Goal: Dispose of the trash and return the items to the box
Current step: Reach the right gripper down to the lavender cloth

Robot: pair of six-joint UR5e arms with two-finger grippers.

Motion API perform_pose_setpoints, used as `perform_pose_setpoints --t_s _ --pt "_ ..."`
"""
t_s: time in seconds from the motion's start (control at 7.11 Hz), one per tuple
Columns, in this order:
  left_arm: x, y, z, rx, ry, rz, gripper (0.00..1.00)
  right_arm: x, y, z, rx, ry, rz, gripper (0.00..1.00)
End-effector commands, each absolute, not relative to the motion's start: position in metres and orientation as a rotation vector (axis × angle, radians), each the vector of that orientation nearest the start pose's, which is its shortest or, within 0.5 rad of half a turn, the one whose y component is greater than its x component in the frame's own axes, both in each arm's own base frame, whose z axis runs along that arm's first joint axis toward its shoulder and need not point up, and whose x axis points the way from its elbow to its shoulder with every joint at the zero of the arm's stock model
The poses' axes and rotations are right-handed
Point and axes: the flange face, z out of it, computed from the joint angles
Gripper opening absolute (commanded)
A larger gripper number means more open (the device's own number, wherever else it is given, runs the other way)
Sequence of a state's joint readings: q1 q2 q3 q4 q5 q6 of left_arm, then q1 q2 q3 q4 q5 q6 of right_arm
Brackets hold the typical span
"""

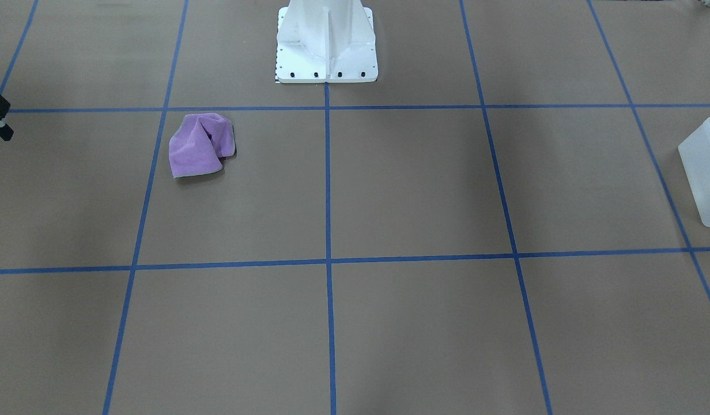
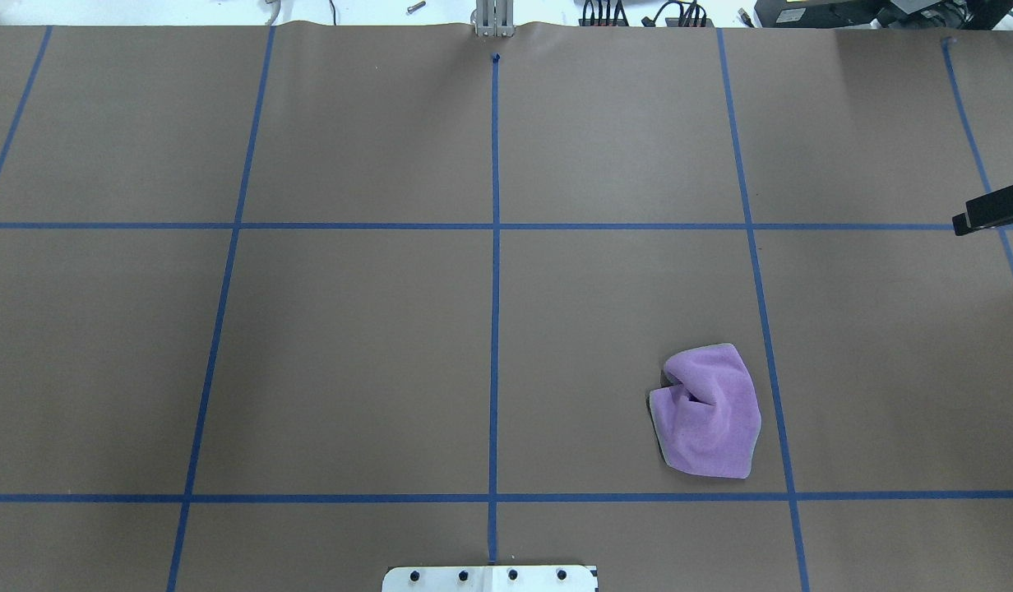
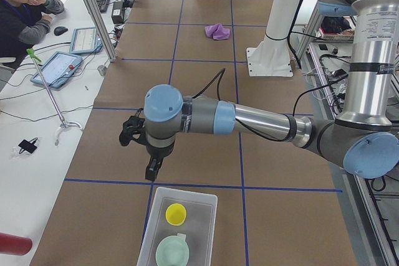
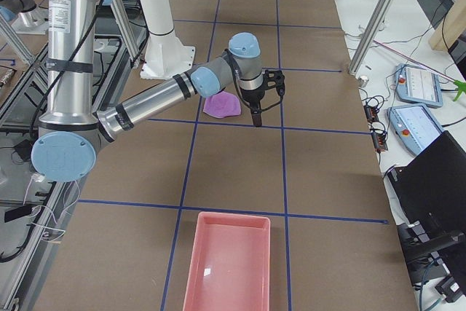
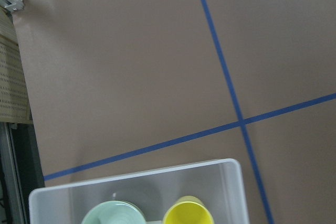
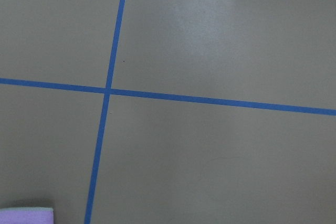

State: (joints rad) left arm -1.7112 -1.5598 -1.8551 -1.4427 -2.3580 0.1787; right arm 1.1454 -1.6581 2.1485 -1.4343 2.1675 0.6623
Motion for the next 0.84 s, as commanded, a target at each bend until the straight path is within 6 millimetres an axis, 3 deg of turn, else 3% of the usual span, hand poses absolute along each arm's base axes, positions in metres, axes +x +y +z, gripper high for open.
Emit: perform_pose_setpoints --t_s 0.0,0.28,0.42,0.7 --pt "-0.08 -0.434 0.481 0.252 0.78 0.067 0.98 -0.197 -0.396 0.399 0.229 -0.842 0.171 1.0" --pt "-0.073 -0.436 0.479 0.262 0.782 0.093 0.98 -0.283 -0.333 0.366 0.246 -0.843 0.287 1.0" --pt "-0.07 -0.437 0.479 0.262 0.778 0.106 0.98 -0.31 -0.307 0.36 0.235 -0.854 0.288 1.0" --pt "-0.066 -0.437 0.477 0.274 0.778 0.121 0.98 -0.355 -0.267 0.358 0.264 -0.837 0.275 0.87"
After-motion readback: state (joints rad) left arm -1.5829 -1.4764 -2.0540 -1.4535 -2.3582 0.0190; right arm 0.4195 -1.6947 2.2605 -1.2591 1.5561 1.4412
